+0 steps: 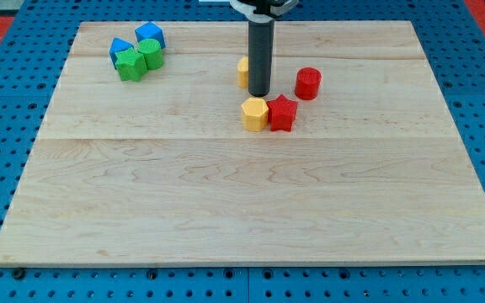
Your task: Push the yellow heart into the green blocks
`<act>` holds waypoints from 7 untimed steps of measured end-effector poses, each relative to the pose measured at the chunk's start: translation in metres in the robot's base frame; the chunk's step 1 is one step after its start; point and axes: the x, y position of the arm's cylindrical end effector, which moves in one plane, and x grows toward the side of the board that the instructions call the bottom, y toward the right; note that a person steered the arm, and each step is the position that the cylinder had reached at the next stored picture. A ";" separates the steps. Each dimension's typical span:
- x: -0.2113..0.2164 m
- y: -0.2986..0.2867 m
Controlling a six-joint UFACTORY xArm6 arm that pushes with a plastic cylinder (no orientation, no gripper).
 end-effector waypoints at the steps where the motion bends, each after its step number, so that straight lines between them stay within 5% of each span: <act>1: -0.001 -0.004; 3: -0.001 0.009; 4: -0.035 0.026; 6: -0.054 -0.085; 7: -0.055 -0.040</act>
